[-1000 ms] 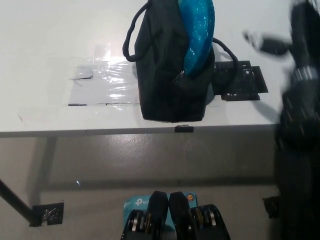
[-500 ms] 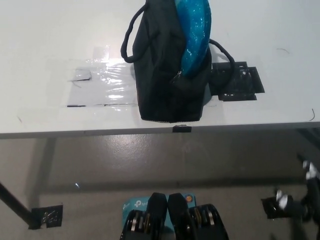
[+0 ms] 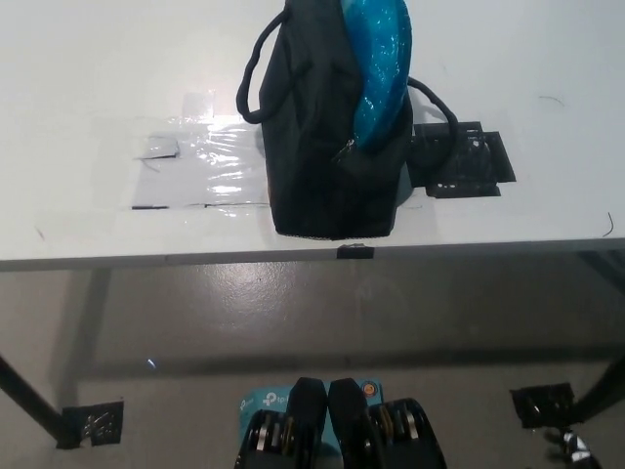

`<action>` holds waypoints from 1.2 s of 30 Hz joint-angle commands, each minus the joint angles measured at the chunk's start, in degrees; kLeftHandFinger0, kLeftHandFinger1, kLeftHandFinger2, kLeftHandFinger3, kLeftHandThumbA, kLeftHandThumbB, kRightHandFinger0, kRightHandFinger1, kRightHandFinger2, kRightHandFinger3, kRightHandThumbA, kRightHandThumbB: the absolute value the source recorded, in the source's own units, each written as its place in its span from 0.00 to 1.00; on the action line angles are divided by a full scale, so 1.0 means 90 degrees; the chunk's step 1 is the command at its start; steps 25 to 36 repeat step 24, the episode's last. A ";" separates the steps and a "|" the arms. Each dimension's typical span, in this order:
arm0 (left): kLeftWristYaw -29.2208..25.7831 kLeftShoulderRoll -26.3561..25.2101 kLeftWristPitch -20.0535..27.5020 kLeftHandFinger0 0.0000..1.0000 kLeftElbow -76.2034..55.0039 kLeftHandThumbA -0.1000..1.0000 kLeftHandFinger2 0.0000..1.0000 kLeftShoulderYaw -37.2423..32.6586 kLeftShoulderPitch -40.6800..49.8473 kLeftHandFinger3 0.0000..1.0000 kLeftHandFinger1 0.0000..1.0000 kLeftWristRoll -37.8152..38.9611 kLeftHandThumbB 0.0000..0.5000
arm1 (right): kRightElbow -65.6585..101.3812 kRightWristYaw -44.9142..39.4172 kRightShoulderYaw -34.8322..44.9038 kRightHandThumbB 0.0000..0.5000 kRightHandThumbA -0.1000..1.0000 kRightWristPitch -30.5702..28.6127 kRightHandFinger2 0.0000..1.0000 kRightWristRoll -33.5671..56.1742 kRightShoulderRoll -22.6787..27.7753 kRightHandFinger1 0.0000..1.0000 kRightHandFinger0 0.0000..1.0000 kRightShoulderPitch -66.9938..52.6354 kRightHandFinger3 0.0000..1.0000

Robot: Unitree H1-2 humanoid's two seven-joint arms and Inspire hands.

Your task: The robot uses its right hand to pick up a stack of plates kept in the middle of the desk and put it inside a bag kept next to it

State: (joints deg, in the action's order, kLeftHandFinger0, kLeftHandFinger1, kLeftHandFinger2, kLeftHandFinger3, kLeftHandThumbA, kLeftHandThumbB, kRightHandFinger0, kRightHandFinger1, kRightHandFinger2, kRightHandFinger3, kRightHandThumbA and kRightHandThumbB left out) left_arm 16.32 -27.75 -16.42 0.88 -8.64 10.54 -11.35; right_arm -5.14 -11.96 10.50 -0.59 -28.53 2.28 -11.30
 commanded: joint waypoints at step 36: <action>0.0032 -0.0088 0.0068 0.77 -0.0033 0.00 0.82 0.0125 -0.0349 0.82 0.78 0.0023 0.37 | -0.1278 0.0564 0.0550 0.30 0.55 -0.2545 0.64 0.2838 0.0146 0.53 0.45 0.0271 1.00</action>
